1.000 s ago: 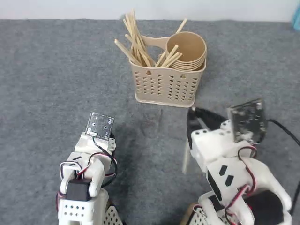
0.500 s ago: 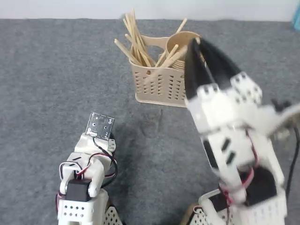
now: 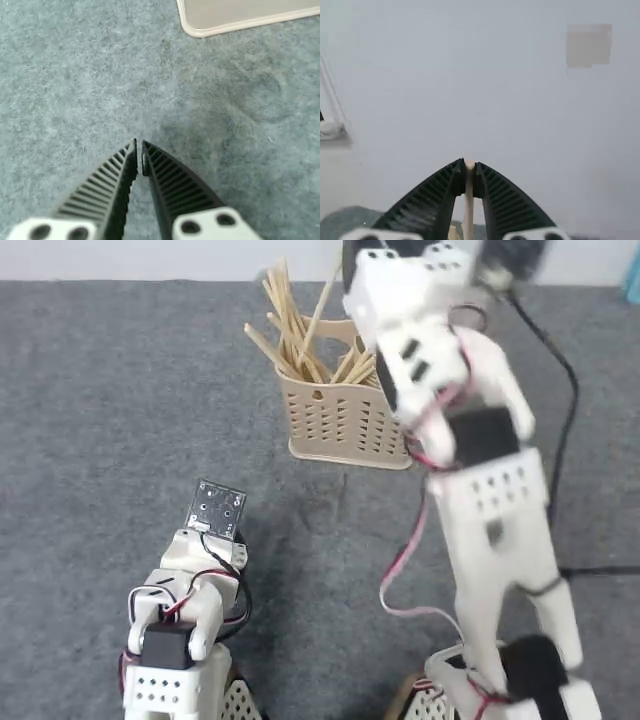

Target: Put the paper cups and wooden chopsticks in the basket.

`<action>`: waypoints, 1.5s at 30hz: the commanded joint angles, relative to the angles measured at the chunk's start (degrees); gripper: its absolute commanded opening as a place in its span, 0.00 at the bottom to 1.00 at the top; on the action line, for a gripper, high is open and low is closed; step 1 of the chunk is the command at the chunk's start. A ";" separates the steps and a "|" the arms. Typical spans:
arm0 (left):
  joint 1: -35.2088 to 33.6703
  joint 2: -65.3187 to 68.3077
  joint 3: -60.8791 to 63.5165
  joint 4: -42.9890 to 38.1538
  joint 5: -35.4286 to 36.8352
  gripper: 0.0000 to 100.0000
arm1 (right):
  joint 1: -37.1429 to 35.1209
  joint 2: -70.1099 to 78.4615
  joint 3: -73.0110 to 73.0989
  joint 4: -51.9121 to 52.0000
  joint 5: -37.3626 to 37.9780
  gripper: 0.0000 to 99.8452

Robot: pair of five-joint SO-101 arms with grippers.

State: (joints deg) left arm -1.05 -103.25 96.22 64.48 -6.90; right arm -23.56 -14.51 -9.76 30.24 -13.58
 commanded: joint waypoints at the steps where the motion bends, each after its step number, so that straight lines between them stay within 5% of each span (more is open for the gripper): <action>1: 0.09 -0.97 0.31 0.26 -0.35 0.01 | 0.92 2.15 -4.13 2.68 -0.79 0.01; 8: 0.53 -0.97 0.31 -0.09 -0.35 0.01 | -1.10 5.58 2.55 9.45 -3.96 0.01; 21: 0.09 -0.97 0.31 7.82 -0.44 0.01 | -8.13 8.75 21.80 4.97 4.57 0.10; 45: 0.09 -0.97 0.31 7.82 -0.44 0.01 | -7.60 -9.27 -10.73 31.60 4.57 0.10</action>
State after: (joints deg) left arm -1.05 -103.25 96.22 72.04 -6.90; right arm -30.77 -17.14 -16.97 60.92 -9.27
